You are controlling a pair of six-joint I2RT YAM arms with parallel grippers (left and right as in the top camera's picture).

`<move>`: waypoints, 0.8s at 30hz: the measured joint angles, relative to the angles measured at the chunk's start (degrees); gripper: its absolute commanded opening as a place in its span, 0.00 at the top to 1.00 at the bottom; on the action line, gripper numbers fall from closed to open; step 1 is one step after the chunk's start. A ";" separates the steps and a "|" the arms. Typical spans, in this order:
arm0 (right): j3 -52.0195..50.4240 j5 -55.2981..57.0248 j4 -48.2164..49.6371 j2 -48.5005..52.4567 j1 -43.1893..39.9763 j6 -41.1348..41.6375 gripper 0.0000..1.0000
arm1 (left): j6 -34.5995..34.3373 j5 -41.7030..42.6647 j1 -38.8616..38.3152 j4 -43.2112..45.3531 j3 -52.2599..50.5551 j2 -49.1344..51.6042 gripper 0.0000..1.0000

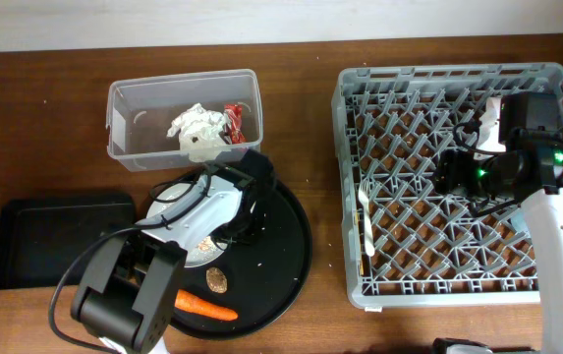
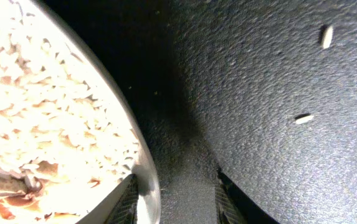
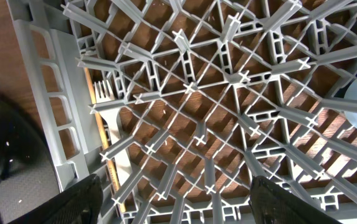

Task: Sort waste into correct bins and load items into the dishwasher rack
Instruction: 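Grasp the white plate rim with the left gripper and lift it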

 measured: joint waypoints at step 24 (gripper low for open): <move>0.00 0.00 -0.02 0.00 0.00 0.04 0.22 | 0.28 -9.73 -0.55 -15.52 3.80 -8.33 0.99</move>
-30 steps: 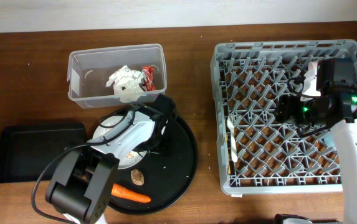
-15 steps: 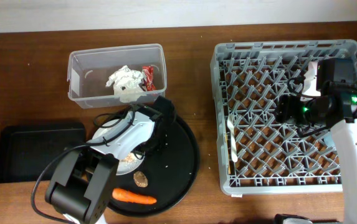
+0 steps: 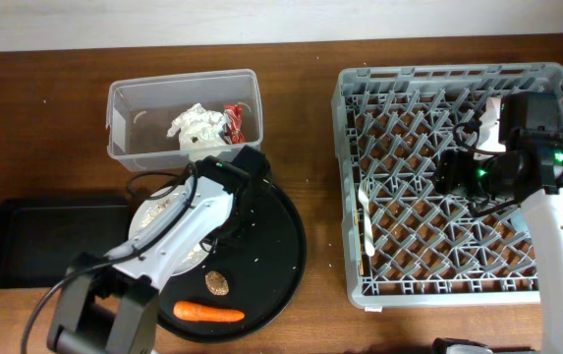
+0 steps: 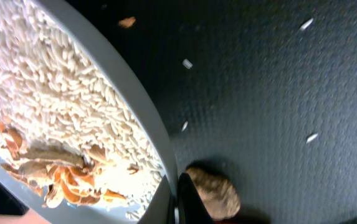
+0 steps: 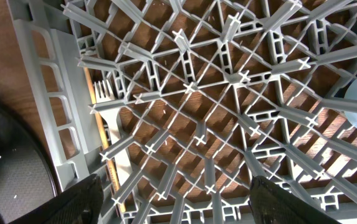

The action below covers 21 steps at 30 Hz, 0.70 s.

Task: Sort waste into correct bins and load items into the dishwasher rack
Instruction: 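Grasp the white plate rim with the left gripper and lift it, then tip the plate over the black rectangular tray to dump the food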

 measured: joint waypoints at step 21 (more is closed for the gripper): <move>0.00 0.00 -0.20 0.00 0.00 -0.02 0.22 | 11.02 5.40 27.69 0.68 7.15 -0.74 1.00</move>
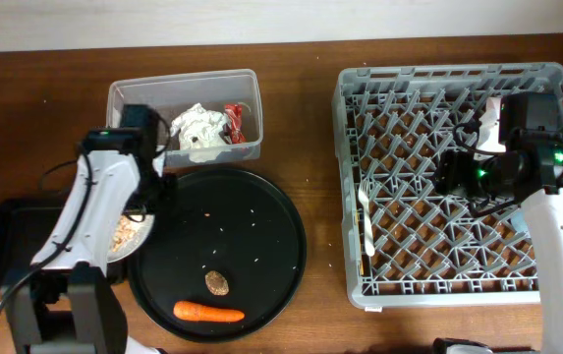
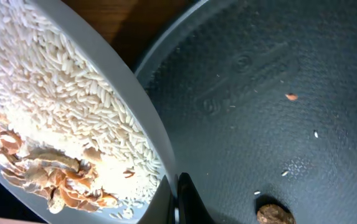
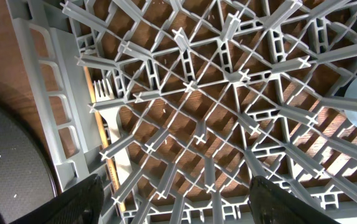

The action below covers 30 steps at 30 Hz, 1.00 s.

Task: Sort waste into correct bins and load items into the dishwasher rack
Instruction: 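Tip the plate over the black rectangular tray to dump the food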

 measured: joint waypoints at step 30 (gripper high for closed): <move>0.00 0.02 -1.11 0.00 0.00 0.00 0.22 | 16.92 60.59 43.15 2.03 -0.28 -9.66 1.00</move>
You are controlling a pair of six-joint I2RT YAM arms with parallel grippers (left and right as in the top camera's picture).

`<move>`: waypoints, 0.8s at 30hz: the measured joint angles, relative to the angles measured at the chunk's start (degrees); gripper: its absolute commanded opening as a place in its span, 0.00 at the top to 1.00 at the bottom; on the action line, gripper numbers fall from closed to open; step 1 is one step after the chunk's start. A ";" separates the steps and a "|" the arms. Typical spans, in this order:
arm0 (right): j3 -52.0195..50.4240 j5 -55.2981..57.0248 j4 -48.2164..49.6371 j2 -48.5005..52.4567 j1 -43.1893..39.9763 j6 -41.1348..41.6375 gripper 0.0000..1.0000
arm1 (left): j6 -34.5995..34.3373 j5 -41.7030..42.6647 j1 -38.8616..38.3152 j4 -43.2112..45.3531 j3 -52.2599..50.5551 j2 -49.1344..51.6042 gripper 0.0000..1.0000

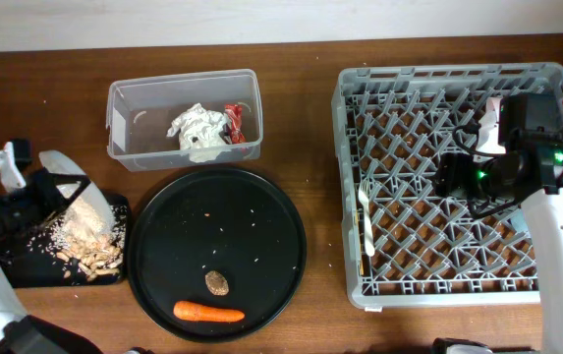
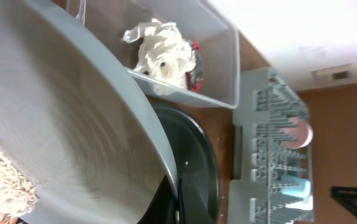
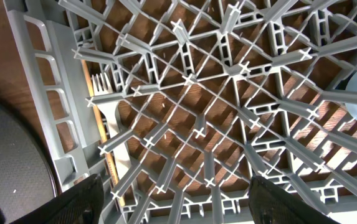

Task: Sort waste into correct bins and load items into the dishwasher rack
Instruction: 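Tip the plate over the black rectangular tray to dump the food, then set the empty white plate back on the round black tray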

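Observation:
My left gripper (image 1: 37, 187) is shut on the rim of a grey plate (image 1: 63, 172), held steeply tilted over the black rectangular bin (image 1: 21, 265) at the far left. A heap of rice and brown scraps (image 1: 89, 236) lies in that bin. In the left wrist view the plate (image 2: 60, 124) is nearly bare, with a little rice at its low edge. My right gripper (image 3: 181, 205) hangs open over the grey dishwasher rack (image 1: 352, 147), with nothing between its fingers. A white fork (image 3: 106, 106) lies in the rack's left side.
A round black tray (image 1: 271, 236) in the middle carries a carrot (image 1: 207, 315) and a brown lump (image 1: 217, 283). Behind it a clear bin (image 1: 124, 147) holds crumpled paper and a red wrapper. A pale blue dish stands in the rack's right part.
The left gripper has moved further left with the plate, which is now tipped steeply. The rice and scraps that were on the plate now lie in the black bin. The right arm is unmoved.
At first the left fingers stood either side of the full plate's rim on the round tray. Then they were shut on the rim, later holding the plate at the tray's left edge. Now it is tipped over the black bin, its food there. The right gripper stayed open over the rack.

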 measured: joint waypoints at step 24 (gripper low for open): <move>0.00 0.00 -0.13 0.00 0.00 -0.02 0.22 | 2.16 7.13 1.03 -3.65 -0.17 0.00 1.00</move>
